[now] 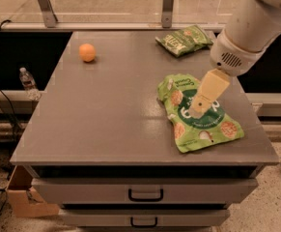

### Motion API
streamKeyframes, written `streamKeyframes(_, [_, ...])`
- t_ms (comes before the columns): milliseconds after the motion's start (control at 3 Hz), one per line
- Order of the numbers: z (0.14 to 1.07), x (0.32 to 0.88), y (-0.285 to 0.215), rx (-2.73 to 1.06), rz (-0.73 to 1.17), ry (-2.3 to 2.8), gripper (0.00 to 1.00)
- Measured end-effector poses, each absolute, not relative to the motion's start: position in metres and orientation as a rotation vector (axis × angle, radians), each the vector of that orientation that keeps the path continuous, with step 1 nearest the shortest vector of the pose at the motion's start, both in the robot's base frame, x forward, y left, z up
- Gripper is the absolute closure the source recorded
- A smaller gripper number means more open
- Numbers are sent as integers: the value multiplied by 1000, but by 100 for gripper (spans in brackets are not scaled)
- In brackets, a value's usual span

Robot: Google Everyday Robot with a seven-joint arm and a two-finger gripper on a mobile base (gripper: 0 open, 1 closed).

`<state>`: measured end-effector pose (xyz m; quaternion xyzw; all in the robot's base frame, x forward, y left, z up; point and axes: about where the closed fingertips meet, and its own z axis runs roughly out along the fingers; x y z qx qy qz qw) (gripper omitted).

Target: Move green rice chip bag near orange

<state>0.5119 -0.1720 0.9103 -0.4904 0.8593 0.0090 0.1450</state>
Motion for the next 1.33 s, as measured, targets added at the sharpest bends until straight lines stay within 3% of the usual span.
streamKeyframes(667, [861, 547, -131, -1372, 14, 2570, 0])
streamKeyframes(1333, [852, 572, -114, -1365, 7, 2580, 48])
